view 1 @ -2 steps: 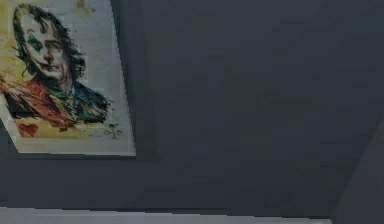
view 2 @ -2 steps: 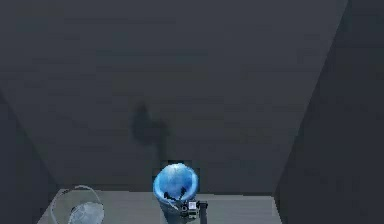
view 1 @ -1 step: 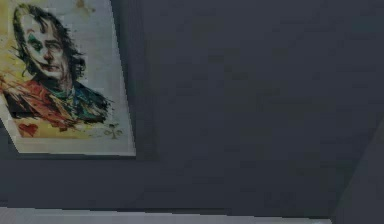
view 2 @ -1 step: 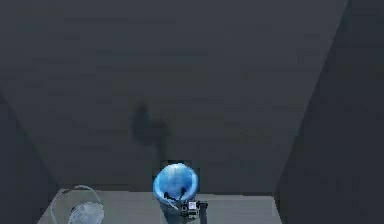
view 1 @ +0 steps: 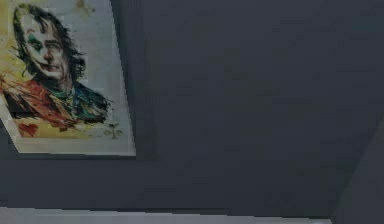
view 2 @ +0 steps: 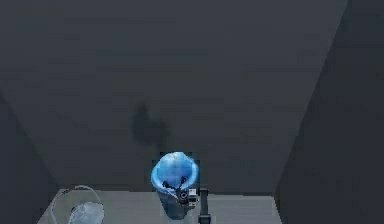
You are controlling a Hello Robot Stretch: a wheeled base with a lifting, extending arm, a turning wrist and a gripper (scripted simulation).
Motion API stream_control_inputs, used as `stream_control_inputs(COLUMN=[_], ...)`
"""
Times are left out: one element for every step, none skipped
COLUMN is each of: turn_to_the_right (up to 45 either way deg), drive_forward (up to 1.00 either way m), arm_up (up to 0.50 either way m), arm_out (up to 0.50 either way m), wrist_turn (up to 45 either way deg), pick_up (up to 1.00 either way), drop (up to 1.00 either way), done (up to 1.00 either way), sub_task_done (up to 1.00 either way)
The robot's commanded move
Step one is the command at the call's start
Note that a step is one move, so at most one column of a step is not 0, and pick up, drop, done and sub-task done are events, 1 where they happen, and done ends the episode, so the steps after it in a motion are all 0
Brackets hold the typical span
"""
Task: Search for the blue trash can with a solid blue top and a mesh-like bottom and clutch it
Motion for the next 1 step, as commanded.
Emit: stream_control_inputs(turn_to_the_right=[0.0], drive_forward=[0.0], arm_up=[0.0], arm_out=[0.0], wrist_turn=[0.0], pick_up=[0.0], drop=[0.0], done=[1.0], sub_task_done=[0.0])
